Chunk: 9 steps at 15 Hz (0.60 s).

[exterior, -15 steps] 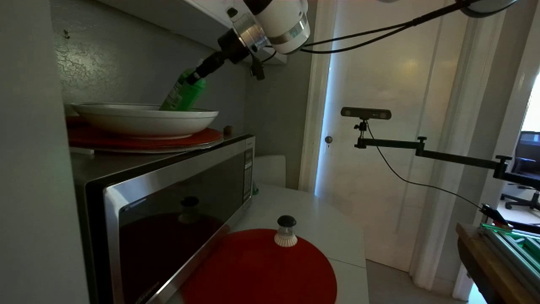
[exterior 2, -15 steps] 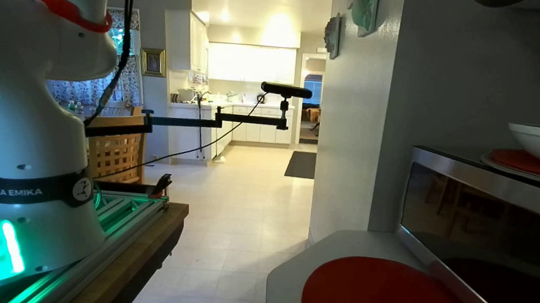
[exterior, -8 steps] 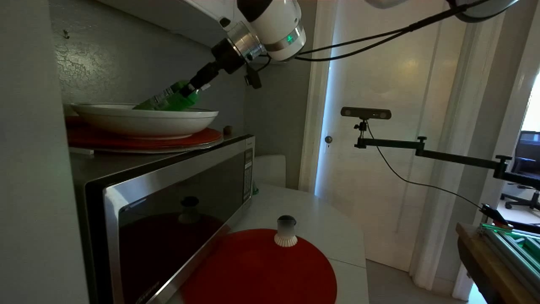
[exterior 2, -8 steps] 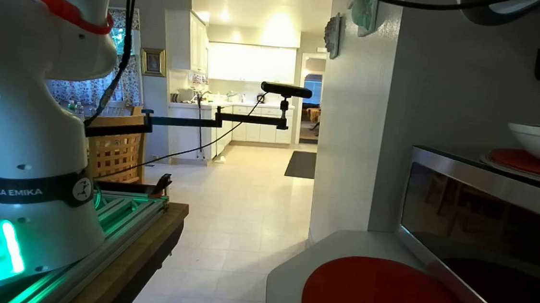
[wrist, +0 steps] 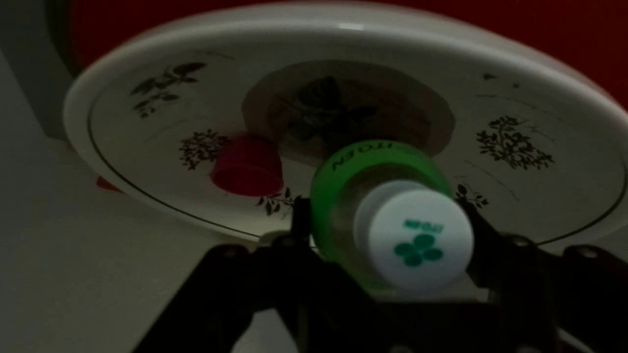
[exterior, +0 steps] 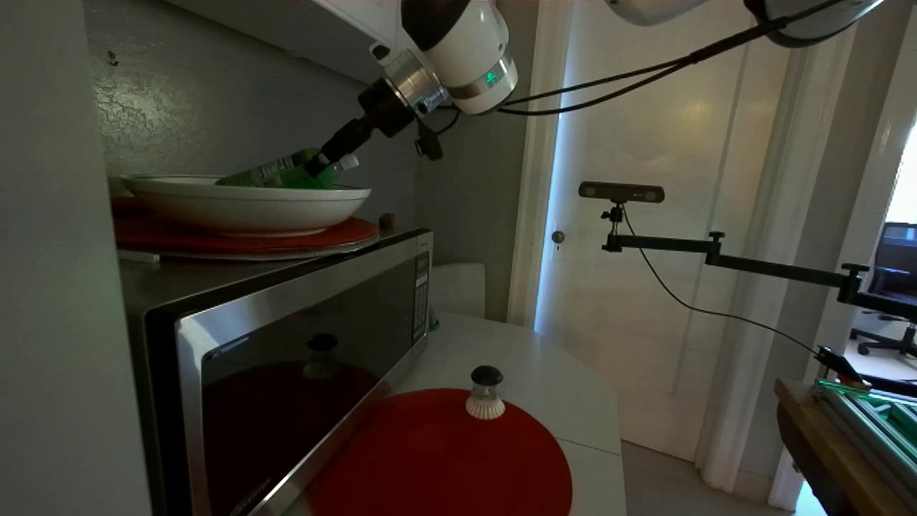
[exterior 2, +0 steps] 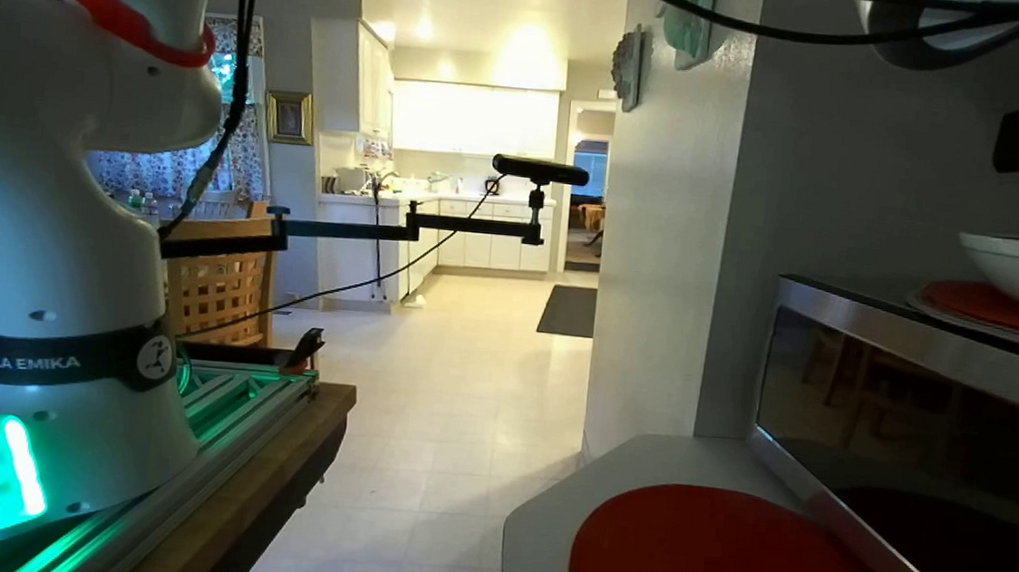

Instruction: Pick up the bottle and put it in the bowl

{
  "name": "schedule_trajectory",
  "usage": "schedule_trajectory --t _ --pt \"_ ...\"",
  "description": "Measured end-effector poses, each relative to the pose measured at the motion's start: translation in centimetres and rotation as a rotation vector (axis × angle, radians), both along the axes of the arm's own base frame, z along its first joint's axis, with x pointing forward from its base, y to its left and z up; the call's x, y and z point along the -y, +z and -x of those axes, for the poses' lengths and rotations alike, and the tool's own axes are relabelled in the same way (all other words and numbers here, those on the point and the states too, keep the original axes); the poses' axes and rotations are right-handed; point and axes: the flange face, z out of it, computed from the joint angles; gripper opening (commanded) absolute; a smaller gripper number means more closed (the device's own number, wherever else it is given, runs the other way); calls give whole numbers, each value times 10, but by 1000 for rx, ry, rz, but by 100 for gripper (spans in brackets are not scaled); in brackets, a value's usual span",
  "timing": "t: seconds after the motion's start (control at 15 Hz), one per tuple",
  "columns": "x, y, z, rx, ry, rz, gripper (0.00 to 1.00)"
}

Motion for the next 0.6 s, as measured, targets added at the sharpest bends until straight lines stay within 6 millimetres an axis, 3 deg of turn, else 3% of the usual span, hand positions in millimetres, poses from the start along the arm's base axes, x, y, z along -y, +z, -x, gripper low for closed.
schedule_trajectory --t 0.27,0.4,0.53,0.6 --pt "3 -5 1 -24 -31 -22 45" --pt "6 -4 3 -35 -53 -26 68" --pt "15 3 7 -47 -89 -18 69" --pt "21 9 11 -54 -111 -8 80"
